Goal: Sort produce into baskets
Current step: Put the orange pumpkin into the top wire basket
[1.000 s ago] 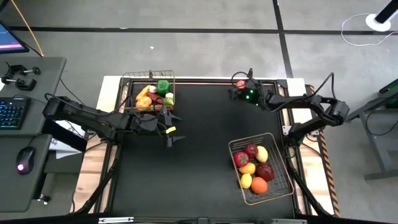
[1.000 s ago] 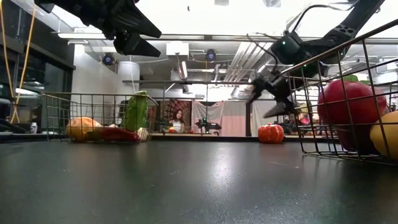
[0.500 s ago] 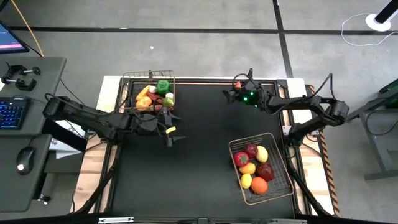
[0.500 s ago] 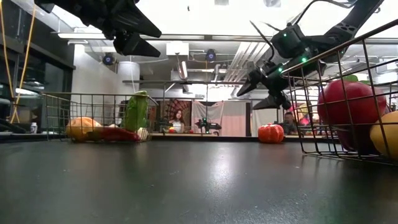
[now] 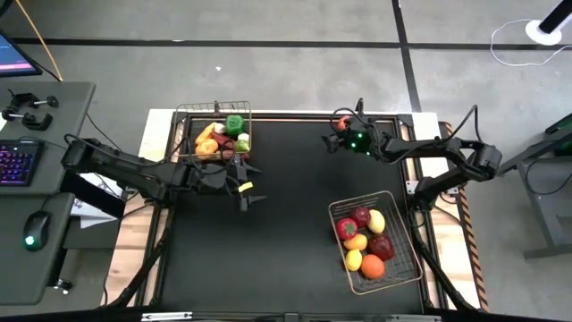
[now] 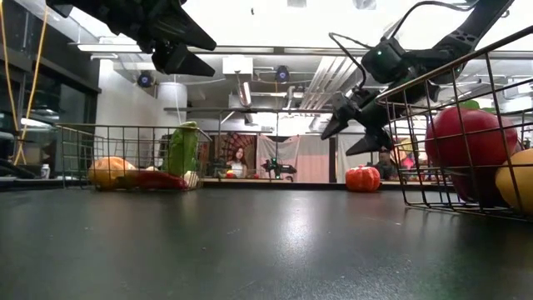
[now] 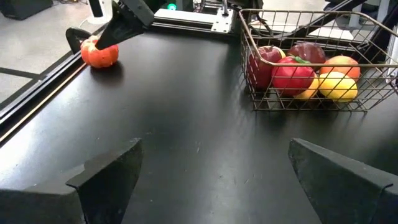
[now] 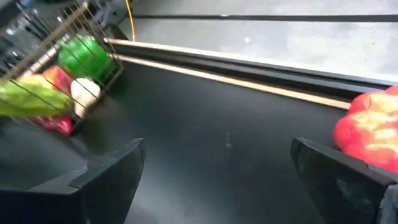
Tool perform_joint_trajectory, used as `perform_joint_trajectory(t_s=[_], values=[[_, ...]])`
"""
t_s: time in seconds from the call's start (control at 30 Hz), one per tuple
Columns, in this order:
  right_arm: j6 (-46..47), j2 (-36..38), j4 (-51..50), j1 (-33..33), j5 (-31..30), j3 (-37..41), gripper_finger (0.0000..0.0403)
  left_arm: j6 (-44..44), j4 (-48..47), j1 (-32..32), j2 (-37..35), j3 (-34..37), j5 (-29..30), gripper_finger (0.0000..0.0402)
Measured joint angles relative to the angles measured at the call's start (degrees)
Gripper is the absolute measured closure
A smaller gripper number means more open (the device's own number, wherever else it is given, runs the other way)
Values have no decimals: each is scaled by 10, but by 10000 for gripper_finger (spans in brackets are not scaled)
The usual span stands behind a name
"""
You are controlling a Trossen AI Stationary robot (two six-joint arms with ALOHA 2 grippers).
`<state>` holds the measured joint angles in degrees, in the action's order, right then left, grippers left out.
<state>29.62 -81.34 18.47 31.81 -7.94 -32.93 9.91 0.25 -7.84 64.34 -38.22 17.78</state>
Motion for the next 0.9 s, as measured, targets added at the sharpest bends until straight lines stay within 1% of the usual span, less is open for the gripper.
perform_joint_trajectory(t_s=[0.07,0.2,0.33,0.4,0.47,0.5,0.57,0.63,0.7,0.73,0.8,0.9], values=[[15,0,11,0,2,0,6,0,0,0,0,0,0,9],[68,0,17,0,25,0,6,0,0,0,0,0,0,9],[105,0,19,0,25,0,6,0,0,0,0,0,0,9],[118,0,18,0,39,0,6,0,0,0,0,0,0,9],[114,0,30,-1,33,0,6,0,0,0,0,0,0,9],[103,0,43,-4,20,0,6,0,0,0,0,0,0,9],[78,2,57,-15,-30,0,6,0,0,0,0,0,0,9],[65,3,25,-29,-125,-7,6,0,0,0,0,0,0,9],[74,3,-50,-43,-227,-22,6,0,0,0,0,0,3,9],[80,2,-87,-48,-263,-31,6,-1,1,0,0,0,5,9],[98,-1,-139,-52,-309,-49,6,-1,0,0,0,0,10,9],[121,-1,-177,-52,-343,-70,6,-1,1,0,0,0,10,9]])
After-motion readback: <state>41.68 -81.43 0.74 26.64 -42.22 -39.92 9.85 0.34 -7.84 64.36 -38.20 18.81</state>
